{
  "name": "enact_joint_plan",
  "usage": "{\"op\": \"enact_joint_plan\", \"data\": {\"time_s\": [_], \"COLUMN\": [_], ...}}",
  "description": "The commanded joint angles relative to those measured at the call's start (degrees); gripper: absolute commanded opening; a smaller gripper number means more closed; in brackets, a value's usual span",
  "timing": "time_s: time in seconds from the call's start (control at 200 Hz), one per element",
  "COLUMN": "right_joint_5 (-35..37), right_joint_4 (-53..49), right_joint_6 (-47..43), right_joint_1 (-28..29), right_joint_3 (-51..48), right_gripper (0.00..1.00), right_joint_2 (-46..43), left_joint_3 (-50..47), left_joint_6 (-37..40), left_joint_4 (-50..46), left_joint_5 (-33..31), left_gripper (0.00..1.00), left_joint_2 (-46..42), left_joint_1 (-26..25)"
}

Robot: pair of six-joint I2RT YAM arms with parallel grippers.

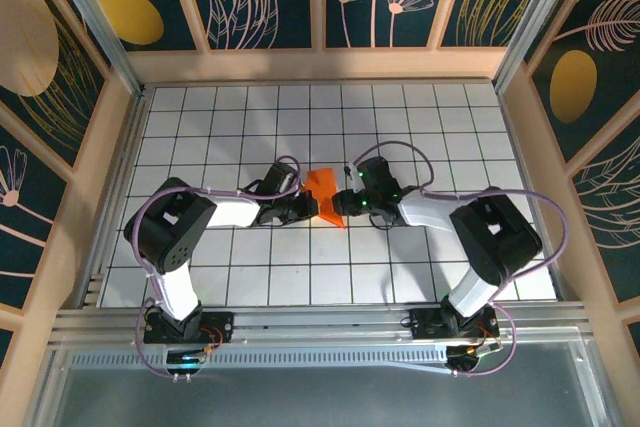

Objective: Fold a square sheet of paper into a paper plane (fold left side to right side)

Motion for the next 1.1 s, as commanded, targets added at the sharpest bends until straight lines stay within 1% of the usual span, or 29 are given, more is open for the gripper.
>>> {"op": "enact_joint_plan", "data": {"time_s": [0.0, 0.045, 0.08, 0.205, 0.27, 0.32, 0.41, 0.535, 0.836, 1.091], "right_joint_5": [-2.47, -4.21, -5.9, -13.55, -18.35, -21.46, -24.73, -25.2, -23.43, -22.71], "right_joint_4": [-3.04, -3.83, -4.49, -5.59, -4.69, -3.32, -0.7, 0.55, 0.75, 1.95], "right_joint_6": [0.7, 0.96, 1.22, 3.03, 4.71, 6.26, 9.34, 10.51, 10.48, 12.13], "right_joint_1": [-1.38, -1.86, -2.17, -2.62, -2.62, -2.48, -2.31, -1.65, -1.29, -1.36], "right_joint_3": [-0.29, -0.9, -1.34, -2.59, -3.29, -3.86, -4.71, -4.53, -4.95, -4.9], "right_gripper": [0.5, 0.5, 0.47, 0.18, 0.07, 0.0, 0.0, 0.0, 0.0, 0.0], "right_joint_2": [-4.78, -6.09, -6.94, -8.03, -7.42, -6.76, -5.24, -3.46, -0.77, 1.14], "left_joint_3": [-1.79, -1.84, -1.76, -1.87, -1.92, -1.95, -2.04, -1.83, -1.87, -1.92], "left_joint_6": [0.53, 0.48, 0.44, 0.38, 0.35, 0.33, 0.27, 0.27, 0.19, 0.16], "left_joint_4": [-3.24, -3.24, -3.16, -3.06, -2.99, -2.97, -2.92, -3.04, -3.06, -3.02], "left_joint_5": [-2.45, -2.43, -2.45, -2.53, -2.62, -2.62, -2.71, -2.54, -2.62, -2.63], "left_gripper": [0.02, 0.02, 0.02, 0.02, 0.02, 0.02, 0.02, 0.02, 0.02, 0.02], "left_joint_2": [0.89, 0.82, 0.8, 0.79, 0.73, 0.69, 0.65, 0.8, 0.74, 0.81], "left_joint_1": [-0.06, -0.06, -0.06, -0.07, 0.0, -0.03, 0.0, -0.01, -0.05, -0.05]}}
